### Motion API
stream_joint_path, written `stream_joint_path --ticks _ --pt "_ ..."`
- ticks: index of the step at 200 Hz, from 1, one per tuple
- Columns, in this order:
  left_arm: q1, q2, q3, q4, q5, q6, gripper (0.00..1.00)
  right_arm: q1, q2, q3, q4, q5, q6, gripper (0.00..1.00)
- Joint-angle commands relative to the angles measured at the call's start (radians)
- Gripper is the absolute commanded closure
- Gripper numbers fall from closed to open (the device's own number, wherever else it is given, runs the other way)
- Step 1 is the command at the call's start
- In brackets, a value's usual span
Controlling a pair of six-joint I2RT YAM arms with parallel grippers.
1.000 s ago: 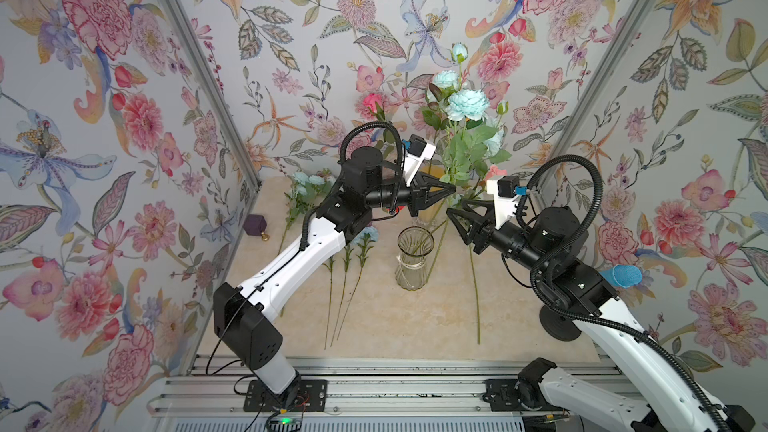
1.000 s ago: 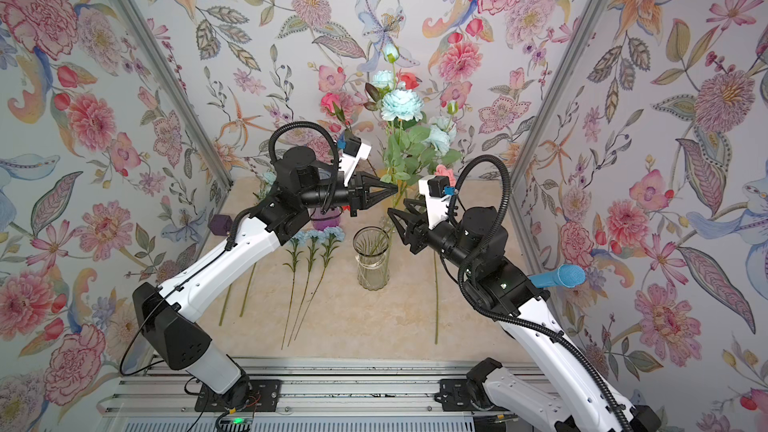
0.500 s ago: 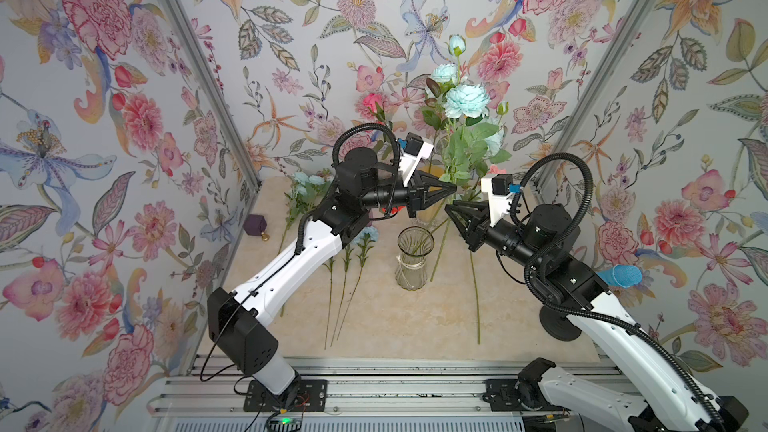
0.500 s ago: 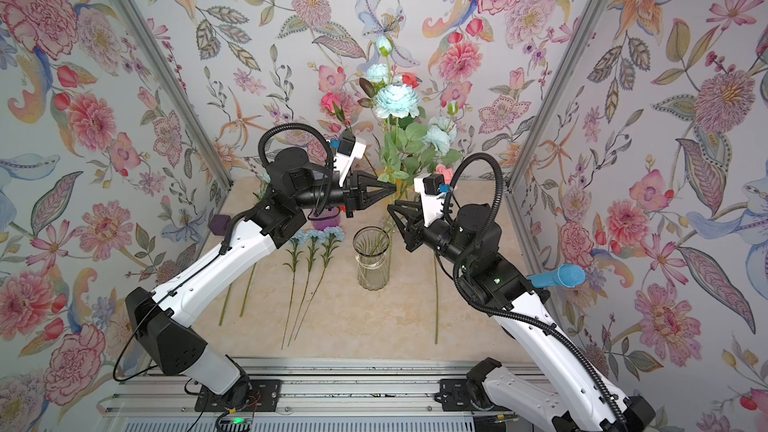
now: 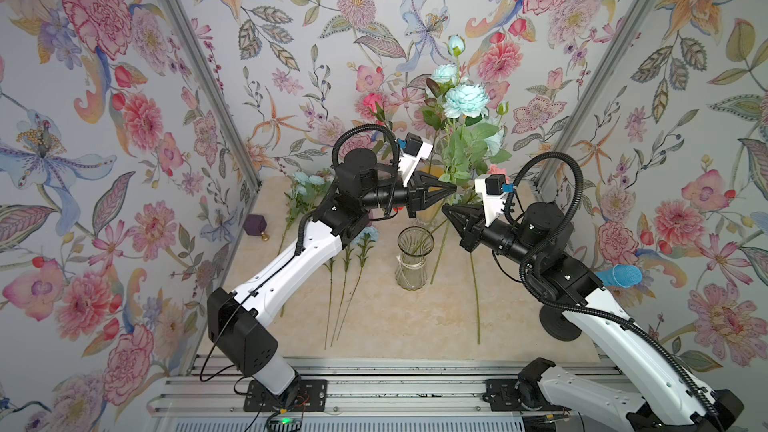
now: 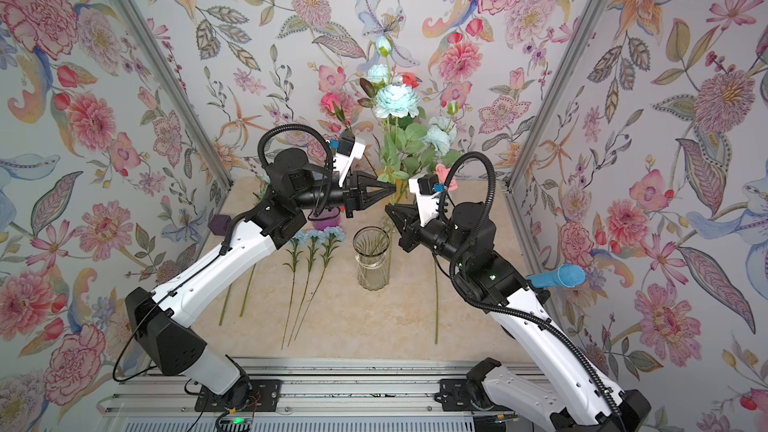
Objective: Pick out blue flowers from the vase
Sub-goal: Place the flower at the center of the board.
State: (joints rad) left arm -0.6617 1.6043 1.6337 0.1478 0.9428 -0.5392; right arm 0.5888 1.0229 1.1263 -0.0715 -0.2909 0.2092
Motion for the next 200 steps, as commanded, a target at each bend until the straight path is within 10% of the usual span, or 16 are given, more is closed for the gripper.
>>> stream_joint_path --ticks 1,97,200 --pt "-0.01 -0.032 -0.004 0.042 0.026 -0.004 0.87 -0.001 -0.013 0.009 0.017 0.023 0.001 1.0" --pt "-0.009 -0.032 -0.016 0.056 -0.025 0.045 0.3 -0.004 -0.063 0.004 -0.013 0.079 -0.014 1.0" --pt "0.004 -0.256 -0.18 0.048 -0.495 0.211 0.17 -0.165 -0.187 0.03 -0.24 0.252 -0.012 1.0"
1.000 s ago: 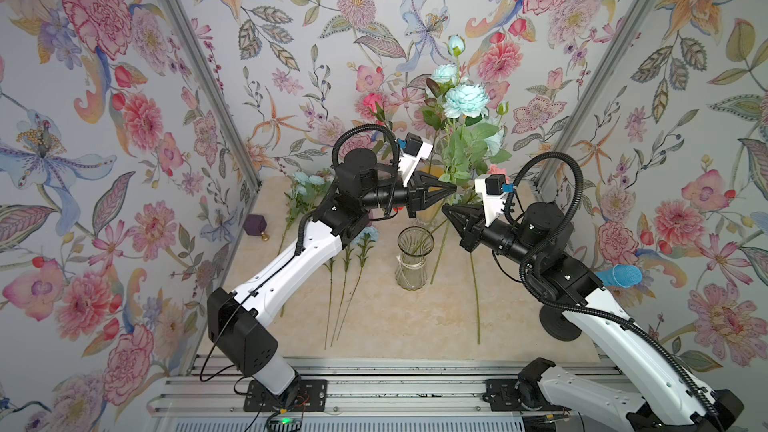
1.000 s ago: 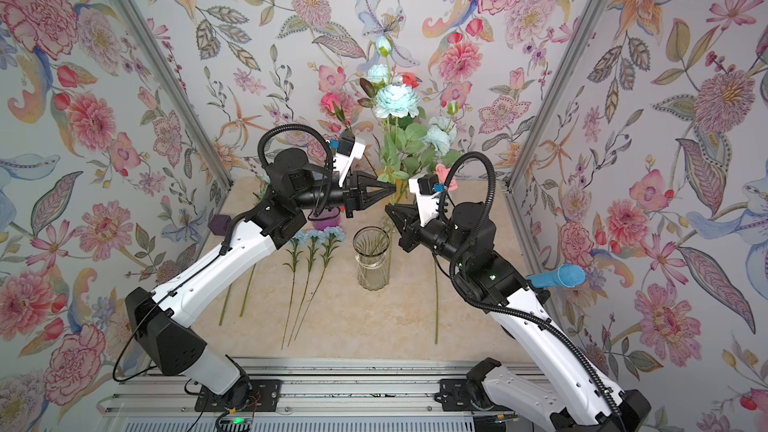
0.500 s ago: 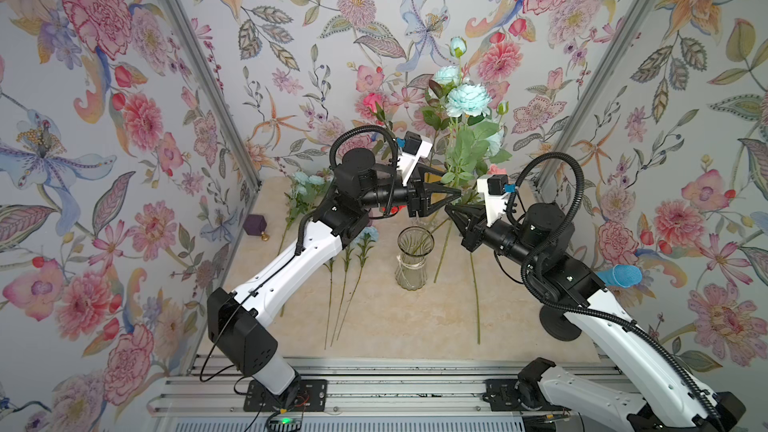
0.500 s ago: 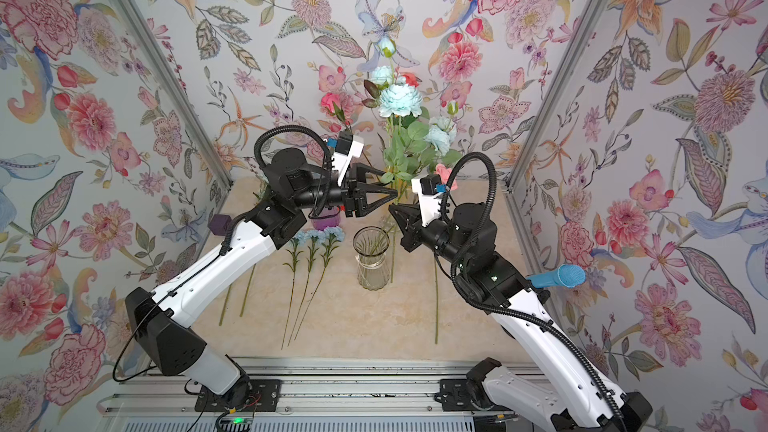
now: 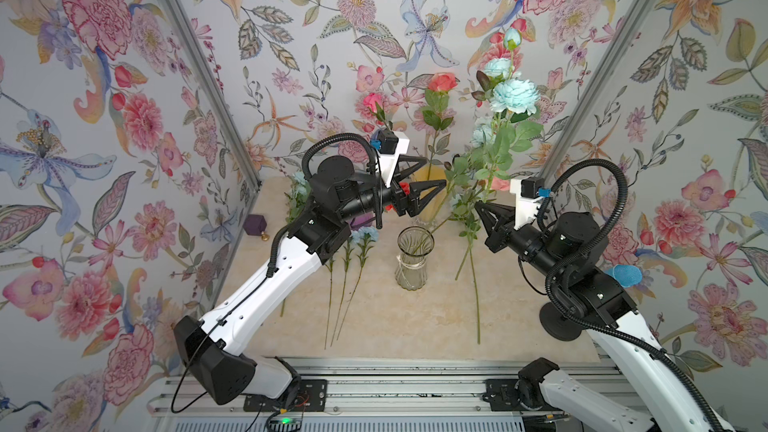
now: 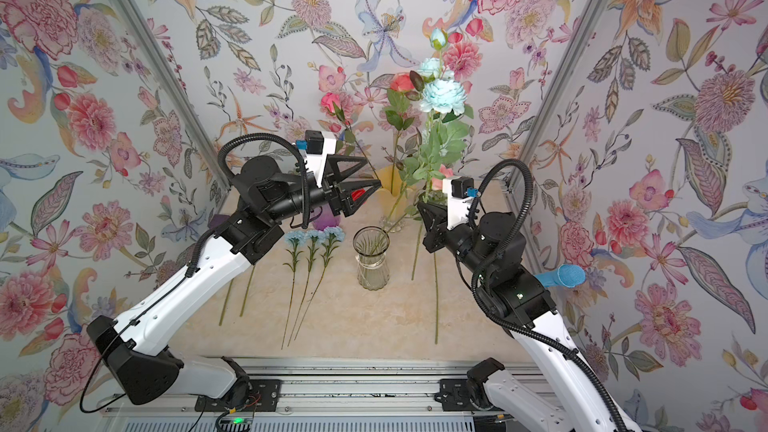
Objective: Pick out blue flowers from the vase
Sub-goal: Place the flower at the center of the board.
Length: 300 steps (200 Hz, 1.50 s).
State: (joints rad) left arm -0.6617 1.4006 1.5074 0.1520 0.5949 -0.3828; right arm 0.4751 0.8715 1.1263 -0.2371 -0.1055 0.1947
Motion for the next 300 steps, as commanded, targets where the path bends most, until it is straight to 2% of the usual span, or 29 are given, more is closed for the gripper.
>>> stream_joint_path --ticks 1,48,100,130,169,231,300 --pt "0.004 -0.054 -0.057 0.047 -0.152 0.056 0.17 -0.056 -0.036 0.031 -0.078 0.067 0.003 1.0" --pt "0.016 -0.132 -0.146 0.106 -0.292 0.079 0.2 -0.223 0.007 0.065 -0.221 0.091 -0.001 1.0" --pt "0.02 -0.131 -0.153 0.111 -0.312 0.078 0.21 -0.295 0.118 0.122 -0.375 0.185 -0.035 1.0" --pt "0.022 -0.126 -0.154 0.112 -0.319 0.084 0.21 -0.37 0.214 0.107 -0.39 0.154 -0.054 1.0" --pt "0.023 -0.132 -0.16 0.113 -0.325 0.088 0.21 -0.437 0.35 0.083 -0.387 0.177 -0.063 1.0" --pt "0.031 -0.15 -0.172 0.106 -0.331 0.104 0.21 -0.466 0.635 0.094 -0.388 0.16 -0.098 1.0" --pt "0.043 -0.166 -0.185 0.104 -0.333 0.107 0.21 -0.498 0.863 0.122 -0.361 0.112 -0.104 1.0"
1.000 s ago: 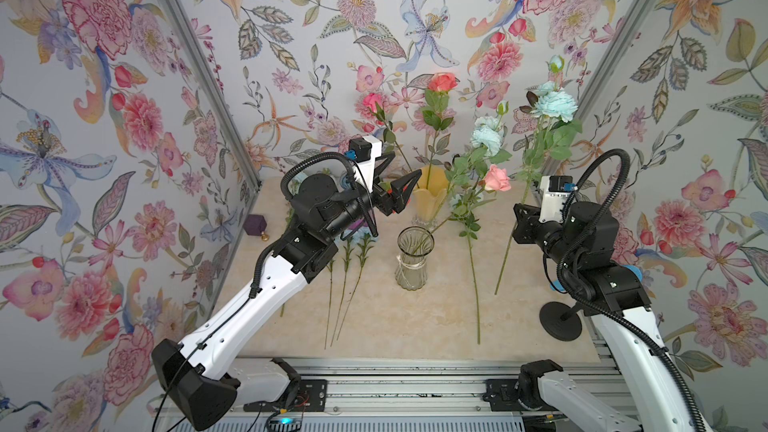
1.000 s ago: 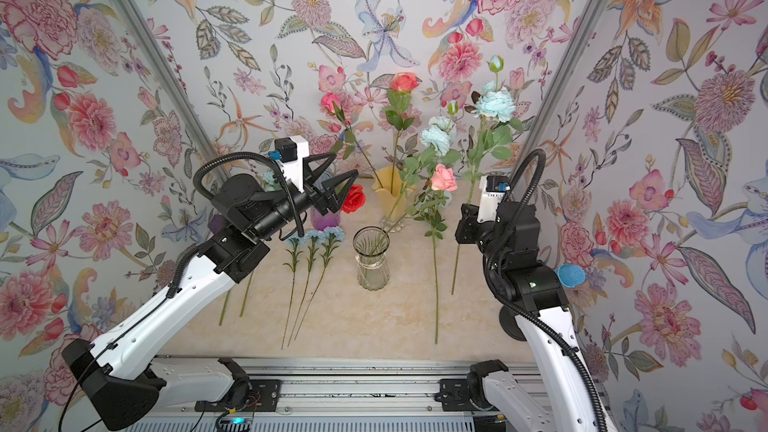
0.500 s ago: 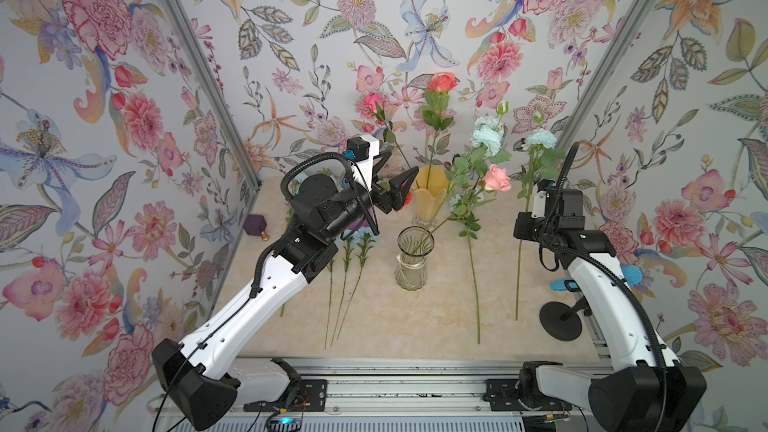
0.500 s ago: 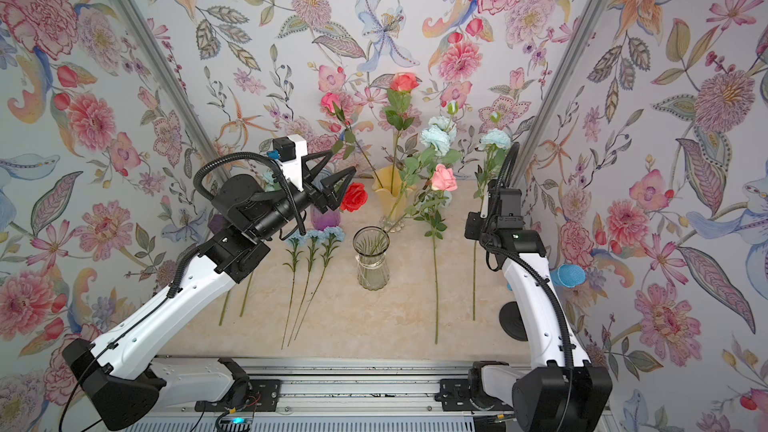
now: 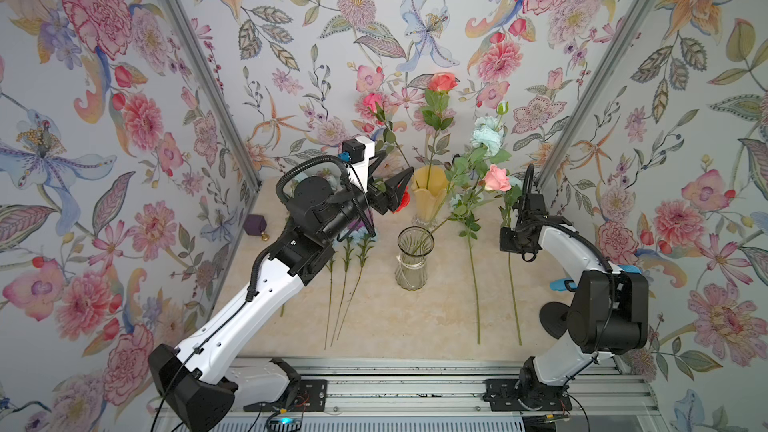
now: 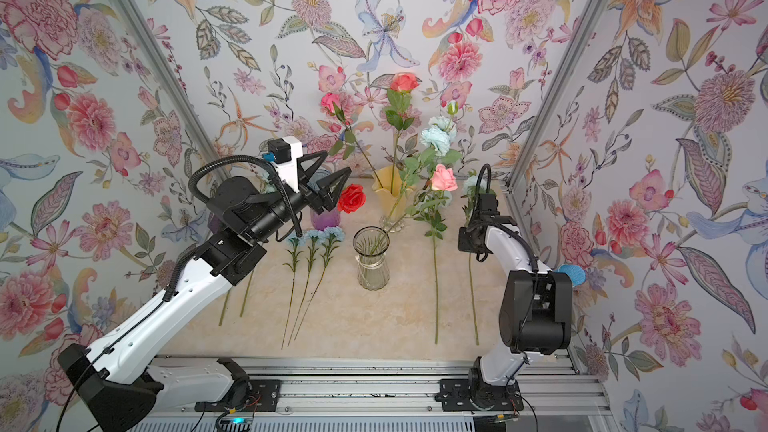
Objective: Pick out blue flowers from the vase
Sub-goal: Place the flower at the center of the board.
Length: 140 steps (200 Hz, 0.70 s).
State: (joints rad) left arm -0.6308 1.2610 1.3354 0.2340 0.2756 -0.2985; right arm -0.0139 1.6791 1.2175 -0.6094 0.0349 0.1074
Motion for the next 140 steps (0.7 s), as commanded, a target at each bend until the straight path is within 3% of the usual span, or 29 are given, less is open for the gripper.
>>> stream_joint_path --ticks 1,140 --pt "0.013 -0.026 -0.013 0.023 -0.013 0.023 0.21 -0.009 0.057 0.031 0.012 -0.028 -0.016 1.0" --pt "0.014 -0.04 -0.022 0.027 -0.01 0.016 0.21 0.01 0.276 0.127 0.097 -0.156 0.015 1.0"
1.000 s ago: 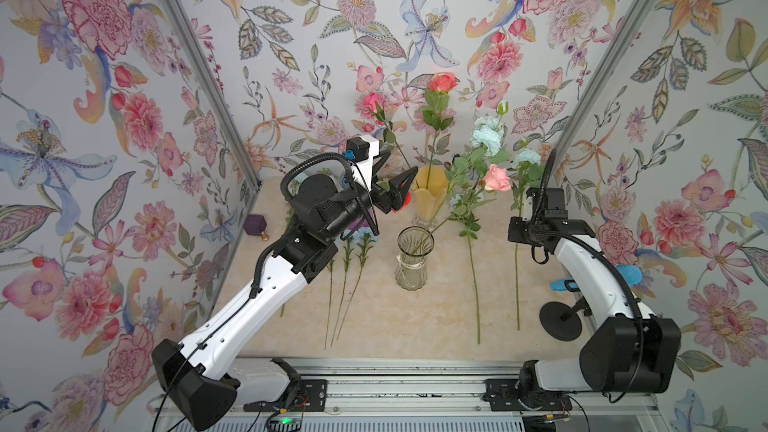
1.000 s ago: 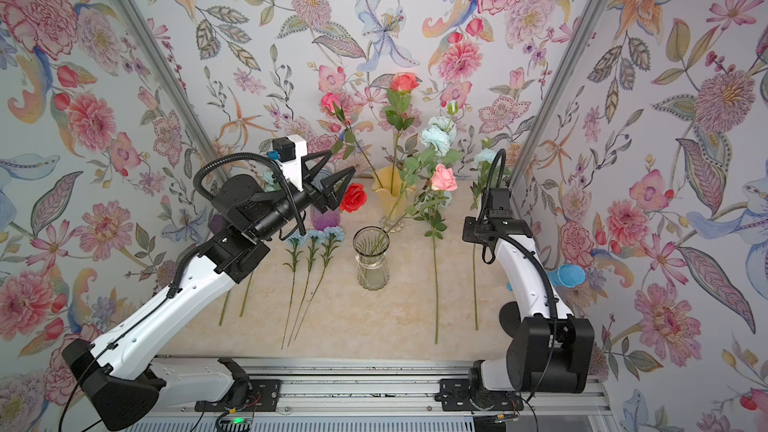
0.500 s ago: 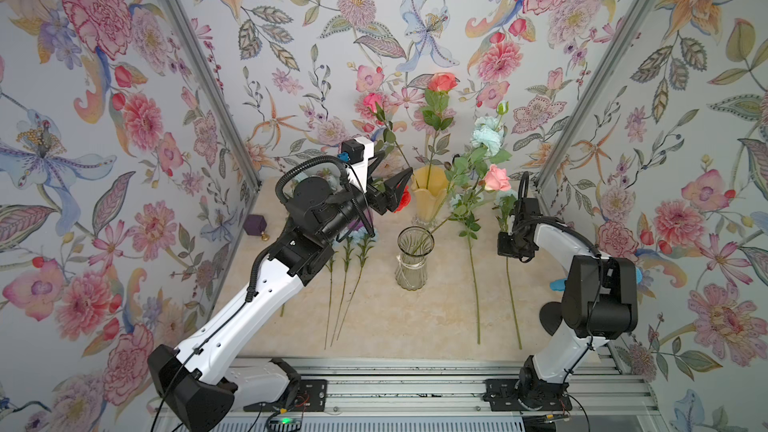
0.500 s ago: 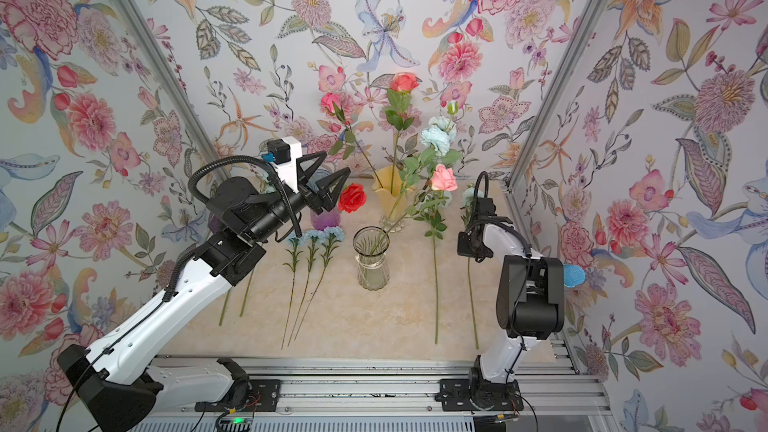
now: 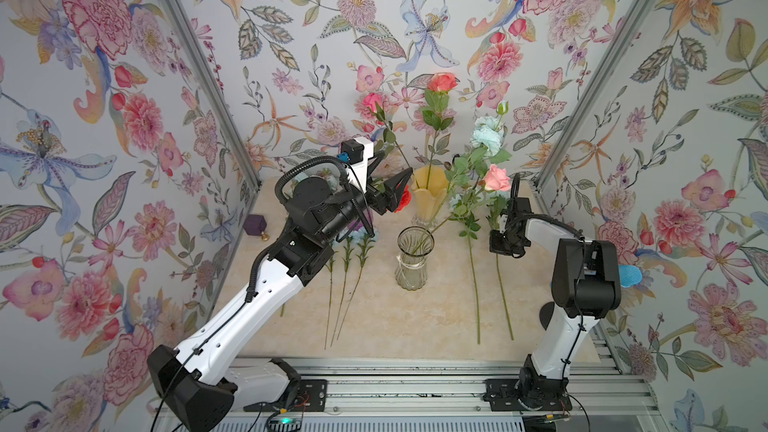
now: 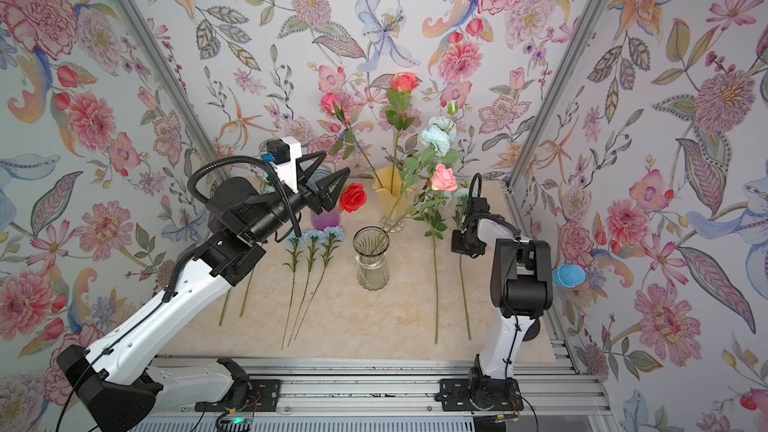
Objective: Pick out blue flowers from the vase
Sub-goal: Place the flower at the center of the board.
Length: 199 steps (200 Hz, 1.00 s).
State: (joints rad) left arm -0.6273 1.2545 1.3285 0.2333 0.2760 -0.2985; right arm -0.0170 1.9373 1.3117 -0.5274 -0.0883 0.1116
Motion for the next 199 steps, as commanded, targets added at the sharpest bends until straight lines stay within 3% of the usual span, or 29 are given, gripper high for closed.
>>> stream_joint_path --ticks 1,146,199 --pt "0.01 -0.033 -0.015 0.028 -0.011 0.016 0.21 0.014 0.018 0.033 0.015 -0.033 0.011 1.0" --pt "0.014 -0.012 -0.007 0.029 -0.017 0.013 0.21 0.002 0.008 0.011 -0.055 -0.119 0.038 0.85" --pt "0.017 0.013 0.02 -0.005 -0.016 0.023 0.2 0.003 -0.131 -0.019 -0.056 -0.089 0.049 0.78"
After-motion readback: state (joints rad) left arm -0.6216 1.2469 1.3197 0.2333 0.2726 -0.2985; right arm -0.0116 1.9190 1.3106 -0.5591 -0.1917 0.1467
